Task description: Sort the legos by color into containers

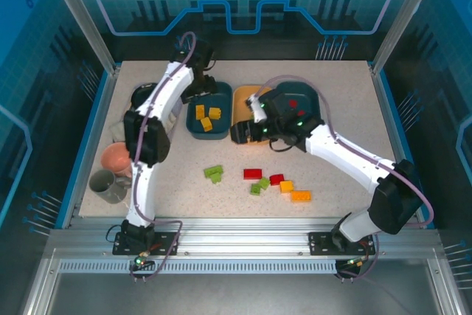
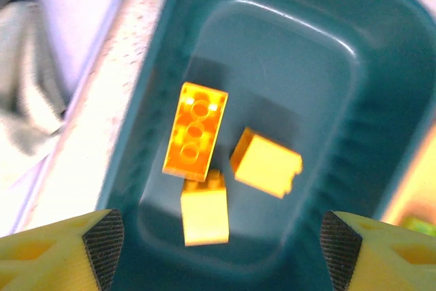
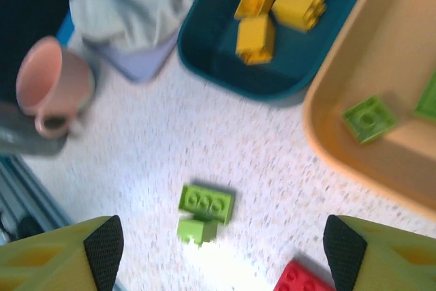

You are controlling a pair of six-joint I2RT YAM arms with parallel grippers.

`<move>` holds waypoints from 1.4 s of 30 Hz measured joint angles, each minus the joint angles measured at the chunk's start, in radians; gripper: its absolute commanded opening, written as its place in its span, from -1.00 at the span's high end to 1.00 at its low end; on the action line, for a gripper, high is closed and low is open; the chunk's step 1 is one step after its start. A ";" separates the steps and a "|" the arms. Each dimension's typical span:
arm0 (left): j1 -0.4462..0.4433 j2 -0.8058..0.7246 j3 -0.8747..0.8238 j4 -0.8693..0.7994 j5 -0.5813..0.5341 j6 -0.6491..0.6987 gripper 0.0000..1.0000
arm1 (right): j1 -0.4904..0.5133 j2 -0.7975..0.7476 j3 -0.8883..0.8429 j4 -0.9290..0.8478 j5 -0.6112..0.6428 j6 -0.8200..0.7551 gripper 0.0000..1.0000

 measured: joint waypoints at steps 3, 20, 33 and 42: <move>0.000 -0.267 -0.208 0.052 0.000 -0.028 -0.78 | 0.105 0.046 0.028 -0.045 0.063 -0.021 -0.70; 0.002 -1.492 -1.203 0.099 0.128 -0.170 -0.97 | 0.369 0.647 0.565 -0.440 0.364 0.276 -0.98; 0.002 -1.665 -1.207 -0.033 0.245 -0.188 -0.97 | 0.369 0.865 0.779 -0.619 0.428 0.379 -0.81; 0.002 -1.677 -1.207 -0.034 0.294 -0.185 -0.97 | 0.361 0.919 0.837 -0.660 0.407 0.387 -0.58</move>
